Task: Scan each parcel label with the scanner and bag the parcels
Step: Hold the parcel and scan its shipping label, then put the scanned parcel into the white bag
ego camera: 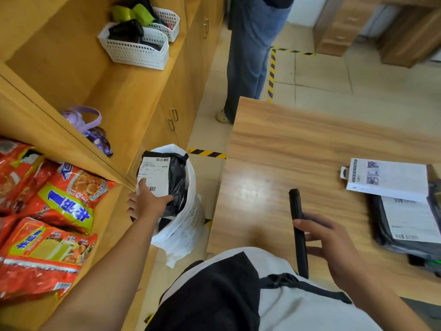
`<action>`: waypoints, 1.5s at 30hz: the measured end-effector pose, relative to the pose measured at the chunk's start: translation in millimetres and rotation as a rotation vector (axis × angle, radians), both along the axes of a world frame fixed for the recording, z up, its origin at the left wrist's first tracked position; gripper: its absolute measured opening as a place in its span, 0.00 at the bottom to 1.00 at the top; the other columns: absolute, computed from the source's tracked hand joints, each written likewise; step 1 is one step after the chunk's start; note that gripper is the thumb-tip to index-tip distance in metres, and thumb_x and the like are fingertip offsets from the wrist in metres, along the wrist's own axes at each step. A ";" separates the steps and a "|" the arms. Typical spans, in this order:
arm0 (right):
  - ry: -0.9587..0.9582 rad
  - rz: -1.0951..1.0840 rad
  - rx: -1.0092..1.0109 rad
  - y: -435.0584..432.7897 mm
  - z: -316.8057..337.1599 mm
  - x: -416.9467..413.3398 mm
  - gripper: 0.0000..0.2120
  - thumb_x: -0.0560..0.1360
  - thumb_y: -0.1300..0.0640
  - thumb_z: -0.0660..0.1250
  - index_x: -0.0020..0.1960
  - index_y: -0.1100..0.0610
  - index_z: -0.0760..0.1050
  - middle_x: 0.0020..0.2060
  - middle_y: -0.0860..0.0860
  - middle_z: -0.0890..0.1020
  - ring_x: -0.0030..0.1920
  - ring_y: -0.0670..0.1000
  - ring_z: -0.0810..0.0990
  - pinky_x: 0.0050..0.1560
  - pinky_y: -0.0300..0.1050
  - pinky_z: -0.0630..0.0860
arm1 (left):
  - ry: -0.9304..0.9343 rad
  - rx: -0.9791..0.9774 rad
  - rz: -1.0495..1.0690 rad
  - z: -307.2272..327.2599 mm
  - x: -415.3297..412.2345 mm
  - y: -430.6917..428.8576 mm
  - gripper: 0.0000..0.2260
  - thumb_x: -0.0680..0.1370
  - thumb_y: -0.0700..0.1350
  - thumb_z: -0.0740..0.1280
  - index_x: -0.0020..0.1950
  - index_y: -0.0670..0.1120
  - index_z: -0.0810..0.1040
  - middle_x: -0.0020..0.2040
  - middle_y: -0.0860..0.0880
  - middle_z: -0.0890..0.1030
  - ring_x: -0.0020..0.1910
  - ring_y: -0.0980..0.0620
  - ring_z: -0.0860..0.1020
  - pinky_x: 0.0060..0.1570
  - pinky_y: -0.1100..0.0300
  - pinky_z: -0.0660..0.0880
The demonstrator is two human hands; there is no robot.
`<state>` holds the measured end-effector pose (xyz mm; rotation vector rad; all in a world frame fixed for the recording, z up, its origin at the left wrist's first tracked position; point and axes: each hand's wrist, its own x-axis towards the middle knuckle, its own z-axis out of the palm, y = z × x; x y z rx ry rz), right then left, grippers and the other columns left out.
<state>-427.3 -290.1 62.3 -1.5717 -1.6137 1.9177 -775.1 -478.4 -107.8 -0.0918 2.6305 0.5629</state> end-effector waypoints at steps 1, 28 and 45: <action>0.001 -0.014 -0.003 -1.6 -0.9 -0.5 0.25 0.58 0.50 0.81 0.54 0.53 0.85 0.40 0.47 0.87 0.35 0.43 0.83 0.30 0.36 0.79 | -0.008 0.009 -0.003 -2.1 -1.3 1.3 0.48 0.63 0.55 0.81 0.76 0.57 0.56 0.69 0.36 0.65 0.67 0.36 0.64 0.65 0.41 0.60; 0.080 -0.569 -0.034 -3.7 4.7 118.8 0.07 0.68 0.54 0.79 0.46 0.49 0.88 0.39 0.48 0.88 0.35 0.41 0.83 0.30 0.34 0.78 | -0.303 0.490 -1.007 63.7 175.7 250.7 0.10 0.76 0.38 0.67 0.54 0.50 0.80 0.48 0.51 0.80 0.42 0.56 0.77 0.33 0.73 0.70; 0.187 -0.976 -0.143 10.5 -26.4 263.9 0.05 0.72 0.60 0.76 0.47 0.55 0.87 0.32 0.46 0.85 0.30 0.43 0.83 0.29 0.38 0.79 | -0.035 0.237 -1.634 107.5 386.2 461.1 0.43 0.70 0.47 0.75 0.79 0.51 0.55 0.78 0.44 0.56 0.76 0.42 0.56 0.71 0.45 0.62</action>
